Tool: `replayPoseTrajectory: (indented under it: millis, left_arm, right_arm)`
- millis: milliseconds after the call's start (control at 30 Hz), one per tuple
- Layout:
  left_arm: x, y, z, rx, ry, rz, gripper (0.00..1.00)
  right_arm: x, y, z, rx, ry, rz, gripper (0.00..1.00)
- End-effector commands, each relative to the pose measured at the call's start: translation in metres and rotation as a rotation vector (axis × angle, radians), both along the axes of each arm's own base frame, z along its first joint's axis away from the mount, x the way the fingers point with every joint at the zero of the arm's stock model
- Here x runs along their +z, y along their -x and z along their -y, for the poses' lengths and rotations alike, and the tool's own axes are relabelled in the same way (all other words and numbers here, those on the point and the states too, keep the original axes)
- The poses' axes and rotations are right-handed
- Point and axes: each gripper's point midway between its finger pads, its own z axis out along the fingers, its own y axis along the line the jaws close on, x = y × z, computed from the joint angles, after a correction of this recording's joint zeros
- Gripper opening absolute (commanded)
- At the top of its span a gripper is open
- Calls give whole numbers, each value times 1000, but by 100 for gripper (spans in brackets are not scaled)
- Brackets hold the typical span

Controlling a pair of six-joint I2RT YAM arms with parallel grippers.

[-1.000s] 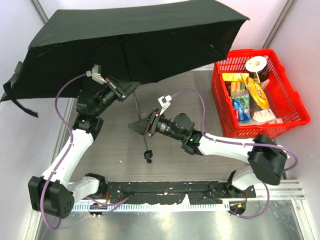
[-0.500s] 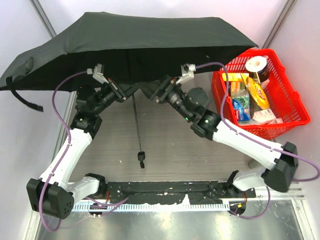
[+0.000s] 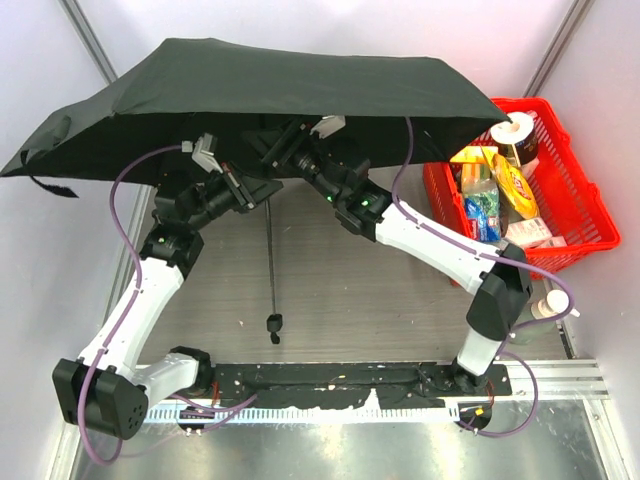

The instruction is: Put away the umbrella

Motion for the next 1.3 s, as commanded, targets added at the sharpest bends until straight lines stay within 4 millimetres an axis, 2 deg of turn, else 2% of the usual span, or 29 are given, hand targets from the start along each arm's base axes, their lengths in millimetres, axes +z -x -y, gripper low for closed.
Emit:
replayPoseTrajectory:
  millis: [0,100,167,233,367,400,500,633,667,700,733,767,867,933,1067,1233,1267]
  left_arm:
    - [52,17,-4,-4,-15,200,0]
    - [52,14,-4,1,-5,192,0]
    - [54,13,-3,-2,0,198,0]
    - [57,12,-5,7,-10,202,0]
    - [65,19,-2,-22,-2,215,0]
    - [67,21,-2,-26,1,220,0]
    - [69,27,-2,-38,-3,230,0]
    - [63,31,-1,-57,-21,210,0]
    - [60,31,-1,-57,-28,199,0]
    - [59,31,-2,-51,-33,190,0]
    - [59,32,-4,-44,-38,187,0]
    - [52,33,-5,-39,-48,154,0]
    - [32,41,-8,-29,-43,78,35]
    - [14,51,-7,-46,-22,29,46]
    - [-12,66,3,-129,69,-55,45]
    - [-21,78,7,-178,104,-84,40]
    - [-22,79,7,-183,106,-84,34]
  right_arm:
    - [8,2,35,-106,69,25,65]
    - [-1,3,44,-135,148,47,73]
    - [-10,2,49,-155,177,36,73]
    - [-8,5,55,-160,167,48,73]
    - [2,2,34,-89,131,53,71]
    - [-7,0,28,-72,157,36,69]
    - [-7,-9,13,-42,155,35,64]
    - [9,-5,-2,82,71,80,49]
    - [16,0,-4,106,46,101,24]
    - [22,3,-4,128,9,115,9]
    - [29,5,-3,140,-27,119,1]
    - [40,8,0,164,-70,161,1]
    - [57,8,9,175,-145,197,1]
    - [71,9,14,175,-155,241,1]
    - [85,-2,21,179,-179,271,1]
    - [90,-17,30,158,-204,268,1]
    - [93,-18,31,159,-209,273,1]
